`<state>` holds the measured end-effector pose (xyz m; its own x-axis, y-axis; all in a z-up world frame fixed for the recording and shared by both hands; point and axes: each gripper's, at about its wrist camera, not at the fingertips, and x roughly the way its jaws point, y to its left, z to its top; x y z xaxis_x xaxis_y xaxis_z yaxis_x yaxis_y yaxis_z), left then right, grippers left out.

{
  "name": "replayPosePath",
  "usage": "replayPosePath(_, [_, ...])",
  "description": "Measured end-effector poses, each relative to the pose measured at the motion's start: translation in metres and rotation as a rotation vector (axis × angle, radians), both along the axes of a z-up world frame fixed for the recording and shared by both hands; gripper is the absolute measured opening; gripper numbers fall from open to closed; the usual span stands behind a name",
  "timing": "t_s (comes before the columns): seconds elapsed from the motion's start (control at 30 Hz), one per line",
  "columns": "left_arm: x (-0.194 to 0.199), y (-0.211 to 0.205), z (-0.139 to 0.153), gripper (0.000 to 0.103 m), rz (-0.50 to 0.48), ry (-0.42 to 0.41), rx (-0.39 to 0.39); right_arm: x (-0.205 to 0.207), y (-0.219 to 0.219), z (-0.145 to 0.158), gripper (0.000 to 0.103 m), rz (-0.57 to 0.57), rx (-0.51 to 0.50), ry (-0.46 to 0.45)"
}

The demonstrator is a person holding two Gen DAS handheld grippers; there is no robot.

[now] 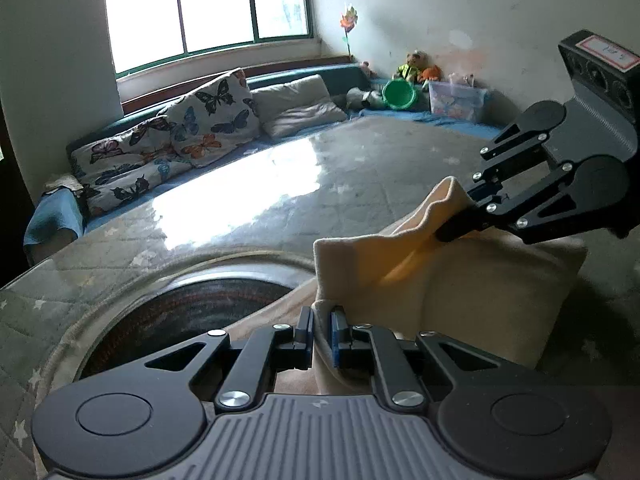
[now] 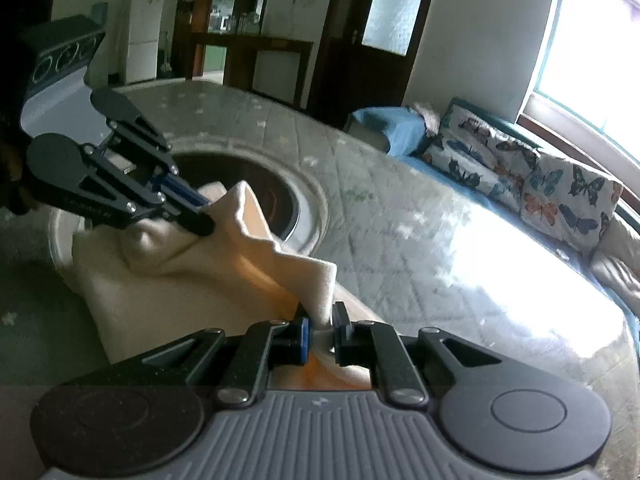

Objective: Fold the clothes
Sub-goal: 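Open both grippers to release the folded edge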

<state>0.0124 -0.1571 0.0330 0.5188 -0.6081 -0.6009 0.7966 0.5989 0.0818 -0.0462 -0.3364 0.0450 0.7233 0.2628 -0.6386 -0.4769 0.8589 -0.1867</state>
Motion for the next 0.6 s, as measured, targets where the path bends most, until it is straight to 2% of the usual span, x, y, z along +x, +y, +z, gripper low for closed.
replayPosePath(0.1, [0.007, 0.000, 0.011, 0.010, 0.001, 0.035, -0.027, 0.007, -0.005, 0.012, 0.011, -0.020, 0.024, -0.020])
replayPosePath(0.13, [0.013, -0.001, 0.011, 0.013, 0.032, 0.034, -0.031, 0.011, -0.006, 0.013, 0.017, -0.038, 0.032, -0.027])
replayPosePath(0.23, [0.032, -0.004, 0.007, 0.022, 0.132, 0.061, -0.044, 0.024, -0.009, 0.004, 0.020, -0.103, 0.020, -0.035])
replayPosePath(0.37, [0.049, 0.013, 0.002, 0.023, 0.245, 0.121, -0.092, 0.021, -0.016, 0.000, 0.021, -0.147, 0.035, -0.033])
replayPosePath(0.5, [0.048, 0.037, 0.010, 0.035, 0.300, 0.155, -0.157, 0.009, -0.031, 0.006, 0.034, -0.190, 0.064, -0.030])
replayPosePath(0.57, [0.044, 0.046, 0.016, 0.048, 0.309, 0.181, -0.201, 0.007, -0.040, 0.006, 0.034, -0.204, 0.107, -0.011])
replayPosePath(0.6, [0.041, 0.050, 0.018, 0.049, 0.310, 0.199, -0.226, 0.006, -0.042, 0.005, 0.034, -0.205, 0.122, 0.001])
